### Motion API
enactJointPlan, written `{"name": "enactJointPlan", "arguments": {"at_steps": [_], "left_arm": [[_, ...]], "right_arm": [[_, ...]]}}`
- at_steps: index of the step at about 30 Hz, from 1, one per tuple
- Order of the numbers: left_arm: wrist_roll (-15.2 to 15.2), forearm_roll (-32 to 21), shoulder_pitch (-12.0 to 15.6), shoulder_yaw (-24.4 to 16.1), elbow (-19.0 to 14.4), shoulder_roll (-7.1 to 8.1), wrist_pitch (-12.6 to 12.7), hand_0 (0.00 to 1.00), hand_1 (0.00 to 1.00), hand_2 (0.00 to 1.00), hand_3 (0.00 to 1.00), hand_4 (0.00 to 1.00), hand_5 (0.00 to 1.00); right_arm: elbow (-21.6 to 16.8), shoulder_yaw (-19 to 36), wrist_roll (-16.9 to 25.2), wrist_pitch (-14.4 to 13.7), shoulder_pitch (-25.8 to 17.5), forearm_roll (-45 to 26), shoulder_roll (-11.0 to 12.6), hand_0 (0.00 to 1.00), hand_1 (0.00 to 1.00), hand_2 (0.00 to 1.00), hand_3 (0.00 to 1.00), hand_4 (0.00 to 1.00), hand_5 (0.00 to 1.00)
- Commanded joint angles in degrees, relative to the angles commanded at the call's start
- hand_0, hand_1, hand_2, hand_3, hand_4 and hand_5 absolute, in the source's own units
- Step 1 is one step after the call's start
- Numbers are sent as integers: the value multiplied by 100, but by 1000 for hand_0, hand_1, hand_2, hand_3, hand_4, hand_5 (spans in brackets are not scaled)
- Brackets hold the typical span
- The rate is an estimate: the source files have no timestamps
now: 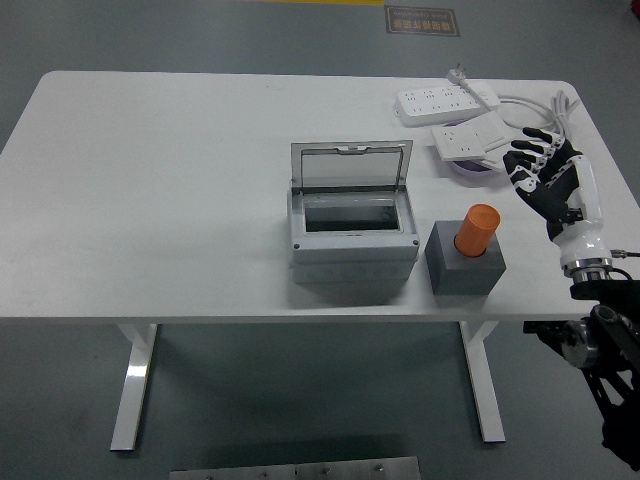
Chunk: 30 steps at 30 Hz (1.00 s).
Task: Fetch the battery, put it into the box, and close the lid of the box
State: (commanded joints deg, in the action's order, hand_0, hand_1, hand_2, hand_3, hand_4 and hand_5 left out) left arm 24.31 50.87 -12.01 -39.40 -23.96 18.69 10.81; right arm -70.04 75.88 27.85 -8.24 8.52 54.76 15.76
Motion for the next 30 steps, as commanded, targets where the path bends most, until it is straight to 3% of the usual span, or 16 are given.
{"name": "enactJointPlan", "arguments": {"at_steps": [30], "left_arm": [[-8, 125, -96, -47, 7, -9, -43, 632, 698, 573, 541, 500, 2]], "right_arm": [[437, -630, -3, 6, 93, 137, 9, 631, 570, 581, 662, 778, 73]]}}
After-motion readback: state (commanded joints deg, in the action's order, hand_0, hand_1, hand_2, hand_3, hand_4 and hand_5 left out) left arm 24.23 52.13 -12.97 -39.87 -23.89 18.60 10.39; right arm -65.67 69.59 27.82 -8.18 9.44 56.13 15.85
